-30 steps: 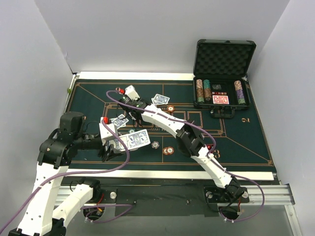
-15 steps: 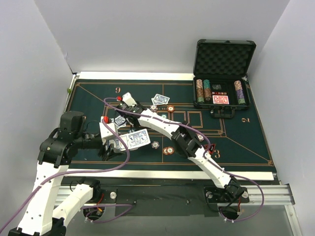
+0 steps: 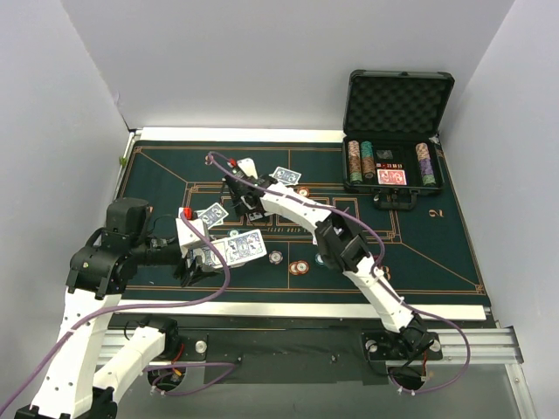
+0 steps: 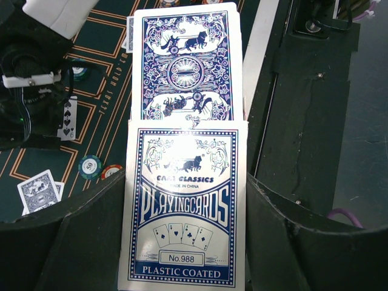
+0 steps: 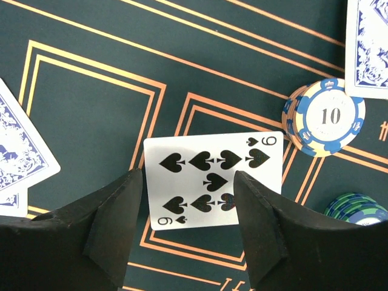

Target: Distribute texas hold em gaming equipment

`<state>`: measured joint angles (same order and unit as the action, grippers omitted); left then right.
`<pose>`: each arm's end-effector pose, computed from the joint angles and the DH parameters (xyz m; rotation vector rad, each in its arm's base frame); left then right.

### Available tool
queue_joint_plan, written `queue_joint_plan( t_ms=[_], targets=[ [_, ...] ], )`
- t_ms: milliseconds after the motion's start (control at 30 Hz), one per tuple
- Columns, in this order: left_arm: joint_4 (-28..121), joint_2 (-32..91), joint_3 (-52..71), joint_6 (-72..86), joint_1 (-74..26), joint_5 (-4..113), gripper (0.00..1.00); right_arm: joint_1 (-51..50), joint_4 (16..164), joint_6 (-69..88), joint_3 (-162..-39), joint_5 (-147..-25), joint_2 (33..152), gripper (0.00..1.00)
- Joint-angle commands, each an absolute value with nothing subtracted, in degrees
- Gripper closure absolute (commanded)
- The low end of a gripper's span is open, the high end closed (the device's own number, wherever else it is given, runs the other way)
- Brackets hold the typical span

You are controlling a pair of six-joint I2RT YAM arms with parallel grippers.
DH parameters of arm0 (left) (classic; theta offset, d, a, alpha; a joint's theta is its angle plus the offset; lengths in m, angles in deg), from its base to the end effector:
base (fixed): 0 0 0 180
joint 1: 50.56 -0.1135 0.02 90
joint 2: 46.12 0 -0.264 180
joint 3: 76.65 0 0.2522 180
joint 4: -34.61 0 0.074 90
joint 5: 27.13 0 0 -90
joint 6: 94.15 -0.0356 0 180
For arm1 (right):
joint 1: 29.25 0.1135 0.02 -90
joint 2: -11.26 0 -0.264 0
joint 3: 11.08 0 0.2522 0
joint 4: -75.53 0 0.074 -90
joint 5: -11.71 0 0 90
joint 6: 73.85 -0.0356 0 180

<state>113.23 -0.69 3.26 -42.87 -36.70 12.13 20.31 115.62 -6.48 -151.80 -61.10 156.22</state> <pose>0.1020 -0.0536 0.3771 1.2938 1.6780 -0.7729 0.3744 0.4231 0.1710 -0.3957 2.2855 0.2915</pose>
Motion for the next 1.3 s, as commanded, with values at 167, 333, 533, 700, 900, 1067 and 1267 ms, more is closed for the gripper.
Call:
queue_joint_plan(
  t_ms=[167, 333, 533, 700, 900, 1067, 1267],
  targets=[
    [112.0, -1.2, 6.1, -43.1, -36.9, 10.8, 0.7, 15.2, 111.5, -13.8, -141.2, -73.2, 141.0, 0.43],
    [112.0, -1.6, 6.1, -43.1, -36.9, 11.0, 0.7, 13.4, 111.3, -16.4, -134.1, -75.1, 134.7, 0.43],
    [112.0, -1.8, 5.8, -42.9, -37.0, 10.7, 0.7, 12.1, 110.9, -20.5, -121.3, -70.5, 126.3, 0.5],
    [111.8, -2.1, 5.7, -42.8, -36.9, 10.7, 0.7, 11.4, 111.2, -21.3, -113.4, -68.6, 124.3, 0.5],
    [111.6, -2.1, 5.7, -42.6, -36.9, 10.7, 0.7, 9.8, 110.7, -21.4, -112.4, -68.3, 127.4, 0.53],
    [111.3, -2.2, 5.5, -42.5, -36.9, 11.1, 0.7, 8.4, 108.8, -21.8, -113.3, -68.8, 130.3, 0.65],
    [110.9, -1.8, 5.5, -42.4, -36.9, 11.1, 0.7, 7.1, 108.3, -22.1, -115.3, -70.0, 134.5, 0.7]
  ],
)
